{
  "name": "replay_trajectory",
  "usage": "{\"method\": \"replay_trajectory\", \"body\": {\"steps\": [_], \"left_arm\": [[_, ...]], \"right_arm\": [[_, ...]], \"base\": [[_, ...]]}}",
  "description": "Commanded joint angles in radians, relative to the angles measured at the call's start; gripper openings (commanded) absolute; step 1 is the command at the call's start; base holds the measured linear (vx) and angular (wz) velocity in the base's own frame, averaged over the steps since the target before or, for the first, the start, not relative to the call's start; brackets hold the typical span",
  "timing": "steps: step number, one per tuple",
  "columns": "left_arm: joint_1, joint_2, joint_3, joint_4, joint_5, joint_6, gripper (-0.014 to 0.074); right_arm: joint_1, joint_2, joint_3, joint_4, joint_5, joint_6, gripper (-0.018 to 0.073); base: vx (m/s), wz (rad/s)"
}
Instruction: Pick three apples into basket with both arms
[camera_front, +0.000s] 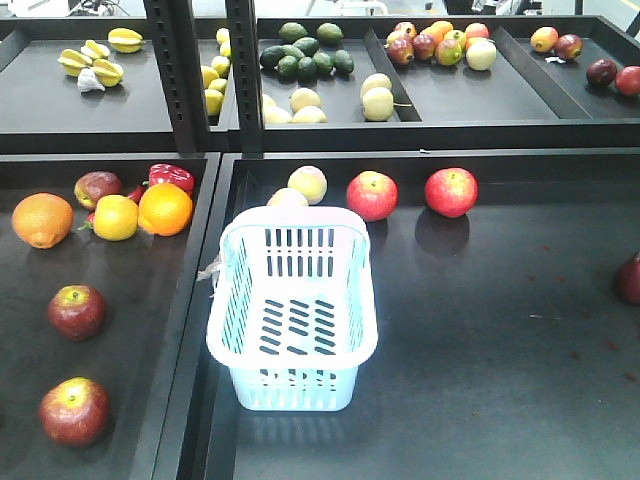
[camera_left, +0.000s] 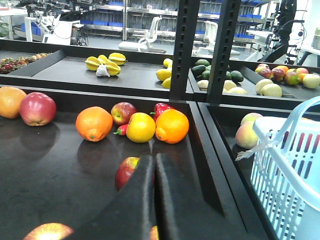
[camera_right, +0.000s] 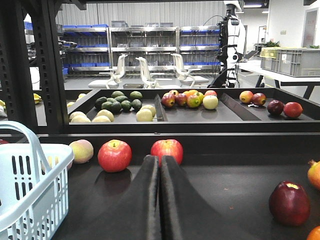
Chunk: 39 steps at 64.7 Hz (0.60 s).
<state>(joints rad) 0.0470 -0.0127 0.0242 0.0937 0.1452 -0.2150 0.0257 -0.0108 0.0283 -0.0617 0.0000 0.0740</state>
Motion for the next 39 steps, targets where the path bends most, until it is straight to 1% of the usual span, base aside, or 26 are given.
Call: {"method": "replay_trajectory", "body": {"steps": [1,39], "left_arm": [[0.003,-0.015,0.024,-0.007,-0.081,-0.006,-0.0006],[0.003,-0.015,0.024,-0.007,-0.082,-0.006,-0.0006]], "right_arm": [[-0.006,-0.011,0.015,0.000,-0.073,-0.008,-0.0005],[-0.006,-0.011,0.015,0.000,-0.073,-0.008,-0.0005]], "base": [[0.00,0.00],[0.00,0.00]]}}
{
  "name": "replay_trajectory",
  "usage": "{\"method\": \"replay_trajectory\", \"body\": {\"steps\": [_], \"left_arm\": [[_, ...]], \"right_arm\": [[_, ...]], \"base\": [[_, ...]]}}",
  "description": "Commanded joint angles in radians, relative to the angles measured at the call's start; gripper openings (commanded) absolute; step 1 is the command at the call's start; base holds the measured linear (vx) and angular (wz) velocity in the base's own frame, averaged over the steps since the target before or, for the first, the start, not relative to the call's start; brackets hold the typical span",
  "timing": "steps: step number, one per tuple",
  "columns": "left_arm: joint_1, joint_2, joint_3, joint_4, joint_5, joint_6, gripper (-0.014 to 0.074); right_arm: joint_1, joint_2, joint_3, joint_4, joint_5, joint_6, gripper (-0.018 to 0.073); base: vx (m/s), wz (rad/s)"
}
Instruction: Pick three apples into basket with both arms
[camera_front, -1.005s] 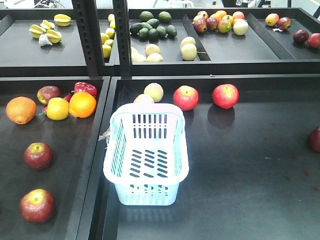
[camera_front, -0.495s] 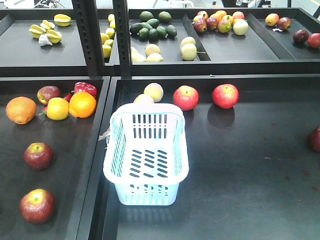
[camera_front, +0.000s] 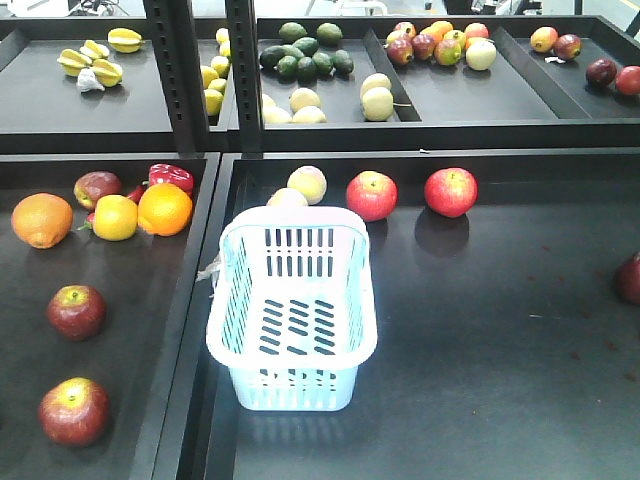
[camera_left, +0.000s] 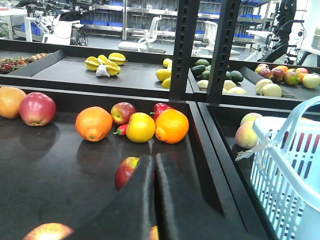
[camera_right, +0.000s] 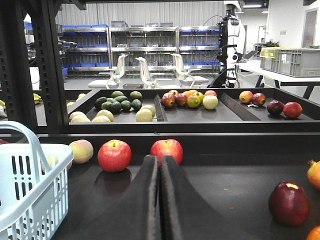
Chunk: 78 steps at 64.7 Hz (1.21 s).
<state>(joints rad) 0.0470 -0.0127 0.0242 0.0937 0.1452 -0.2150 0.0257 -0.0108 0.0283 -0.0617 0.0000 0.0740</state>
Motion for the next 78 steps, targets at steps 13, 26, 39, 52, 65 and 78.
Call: {"method": "replay_trajectory", "body": {"steps": [13,26,39,52,65,78], "left_arm": [[0.003,-0.015,0.024,-0.180,-0.081,-0.155,-0.0006],[0.003,-0.015,0.023,-0.432,-0.081,-0.295,-0.0006],[0.003,-0.015,0.011,-0.601,-0.114,-0.332,-0.0006],[0.003,-0.015,-0.041,-1.073,-0.129,-0.392,-0.0006],[0.003,-0.015,-0.261,-1.184,-0.087,-0.237,-0.0006],[0.003,0.031,-0.526,-1.184,-0.057,0.125,-0.0006]], "right_arm": [[-0.006,-0.011,0.015,0.000,-0.073,-0.008,-0.0005],[-0.006,-0.011,0.015,0.000,-0.073,-0.008,-0.0005],[-0.006,-0.011,0.015,0.000,-0.073,-0.008,-0.0005],[-0.006,-0.011,0.015,0.000,-0.073,-0.008,-0.0005],[-0.006,-0.011,0.015,0.000,-0.073,-0.008,-0.0005],[-0.006,-0.011,0.015,0.000,-0.073,-0.008,-0.0005]], "base": [[0.00,0.00],[0.00,0.00],[0.00,0.00],[0.00,0.00],[0.00,0.00],[0.00,0.00]]}}
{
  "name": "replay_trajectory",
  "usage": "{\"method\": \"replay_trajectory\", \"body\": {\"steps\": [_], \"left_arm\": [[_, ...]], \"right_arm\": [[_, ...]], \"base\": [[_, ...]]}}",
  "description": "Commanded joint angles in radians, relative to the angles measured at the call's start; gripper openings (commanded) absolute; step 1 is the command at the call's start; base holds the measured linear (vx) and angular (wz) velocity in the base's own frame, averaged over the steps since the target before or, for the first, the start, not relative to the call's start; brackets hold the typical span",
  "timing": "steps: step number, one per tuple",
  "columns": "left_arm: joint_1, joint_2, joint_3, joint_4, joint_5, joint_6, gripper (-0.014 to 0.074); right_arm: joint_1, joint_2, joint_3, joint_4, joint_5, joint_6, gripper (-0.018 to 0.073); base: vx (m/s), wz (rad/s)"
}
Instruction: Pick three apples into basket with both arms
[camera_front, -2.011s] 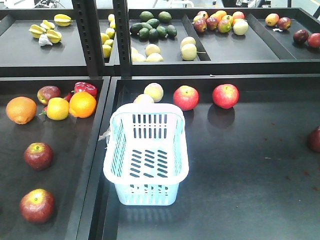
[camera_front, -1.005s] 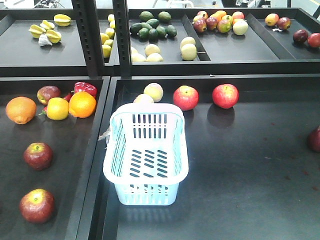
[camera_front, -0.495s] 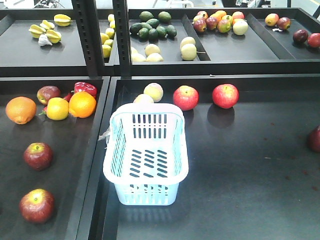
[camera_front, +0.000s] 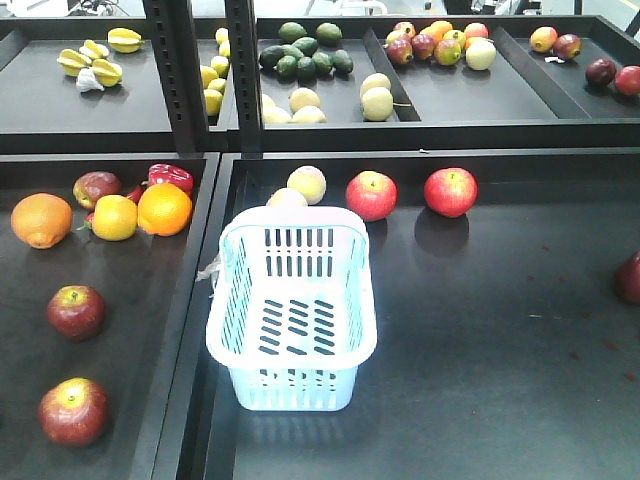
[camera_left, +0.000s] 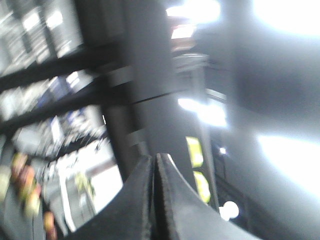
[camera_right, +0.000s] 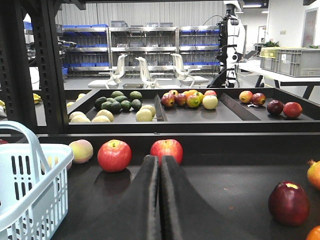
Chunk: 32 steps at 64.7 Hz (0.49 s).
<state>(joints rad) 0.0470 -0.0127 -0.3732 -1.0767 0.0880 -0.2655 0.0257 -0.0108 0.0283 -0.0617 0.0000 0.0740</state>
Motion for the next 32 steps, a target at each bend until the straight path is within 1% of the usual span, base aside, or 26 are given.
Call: {"method": "replay_trajectory", "body": {"steps": [1,6,8,15,20,25,32], "left_arm": [[0.003,0.040,-0.147,-0.014,0.010,0.214,-0.0006],[0.003,0.097,-0.242,-0.014,0.075,0.358,-0.0006],[0.003,0.134,-0.274,-0.015,0.103,0.436,-0.0006],[0.003,0.262,-0.389,-0.015,0.216,0.633,-0.0006],[0.003,0.361,-0.463,-0.019,0.285,0.731,-0.0006],[0.003,0.464,-0.542,-0.025,0.352,0.808,-0.0006],[0.003,0.623,-0.640,-0.025,0.441,0.938,-0.0003]], "right_arm": [[-0.006,-0.011,0.015,0.000,-0.073,-0.008,-0.0005],[-0.006,-0.011,0.015,0.000,-0.073,-0.008,-0.0005],[-0.006,-0.011,0.015,0.000,-0.073,-0.008,-0.0005],[-0.006,-0.011,0.015,0.000,-0.073,-0.008,-0.0005],[-0.006,-0.011,0.015,0.000,-0.073,-0.008,-0.0005],[-0.006,-0.011,0.015,0.000,-0.073,-0.008,-0.0005],[-0.006,-0.011,0.015,0.000,-0.073,-0.008,-0.0005]], "base": [[0.00,0.00],[0.00,0.00],[0.00,0.00],[0.00,0.00],[0.00,0.00],[0.00,0.00],[0.00,0.00]]}}
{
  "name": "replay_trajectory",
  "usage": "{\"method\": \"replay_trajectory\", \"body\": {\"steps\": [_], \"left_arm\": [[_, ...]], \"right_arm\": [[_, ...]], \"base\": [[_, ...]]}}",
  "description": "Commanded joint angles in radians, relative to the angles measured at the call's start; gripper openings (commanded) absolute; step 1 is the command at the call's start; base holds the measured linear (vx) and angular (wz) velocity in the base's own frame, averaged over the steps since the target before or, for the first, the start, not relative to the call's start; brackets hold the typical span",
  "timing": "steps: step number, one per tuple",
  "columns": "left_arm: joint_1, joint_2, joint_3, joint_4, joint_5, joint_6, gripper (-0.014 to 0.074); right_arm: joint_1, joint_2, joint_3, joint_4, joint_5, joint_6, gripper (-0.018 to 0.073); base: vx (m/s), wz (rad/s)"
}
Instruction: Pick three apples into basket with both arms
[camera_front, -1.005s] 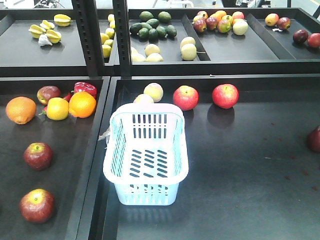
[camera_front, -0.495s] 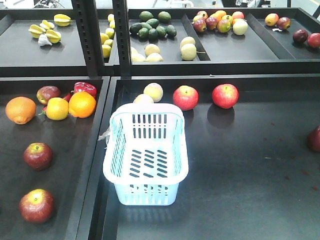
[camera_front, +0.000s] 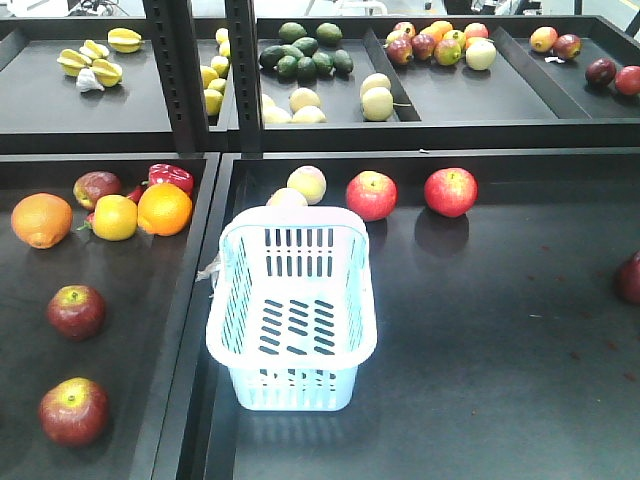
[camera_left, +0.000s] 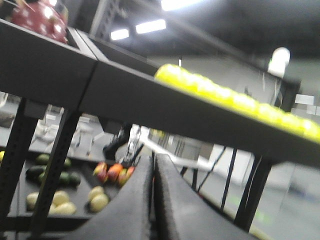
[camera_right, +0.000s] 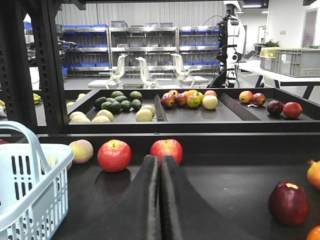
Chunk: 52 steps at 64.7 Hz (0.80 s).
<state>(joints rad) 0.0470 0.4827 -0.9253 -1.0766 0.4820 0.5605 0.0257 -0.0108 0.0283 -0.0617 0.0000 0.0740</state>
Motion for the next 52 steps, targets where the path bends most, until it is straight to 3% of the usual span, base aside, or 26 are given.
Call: {"method": "replay_trajectory", "body": {"steps": [1,13,24,35,46,52], "left_arm": [[0.003,0.146,-0.099,-0.025,0.066,0.129,-0.0003],[0.003,0.379,-0.216,-0.052,0.198,0.335,0.0074],[0.002,0.590,-0.307,-0.123,0.326,0.499,0.0282],[-0.019,0.793,-0.413,-0.128,0.429,0.614,0.0480],[-0.091,0.959,-0.539,-0.124,0.466,0.691,0.0529],[-0.144,1.050,-0.623,-0.081,0.476,0.711,0.0523]], "right_arm": [[-0.006,-0.011,0.015,0.000,-0.073,-0.008,-0.0005],[-0.006,-0.011,0.015,0.000,-0.073,-0.008,-0.0005],[-0.006,-0.011,0.015,0.000,-0.073,-0.008,-0.0005],[-0.006,-0.011,0.015,0.000,-0.073,-0.008,-0.0005],[-0.006,-0.011,0.015,0.000,-0.073,-0.008,-0.0005],[-0.006,-0.011,0.015,0.000,-0.073,-0.008,-0.0005]], "base": [[0.00,0.00],[0.00,0.00],[0.00,0.00],[0.00,0.00],[0.00,0.00],[0.00,0.00]]}}
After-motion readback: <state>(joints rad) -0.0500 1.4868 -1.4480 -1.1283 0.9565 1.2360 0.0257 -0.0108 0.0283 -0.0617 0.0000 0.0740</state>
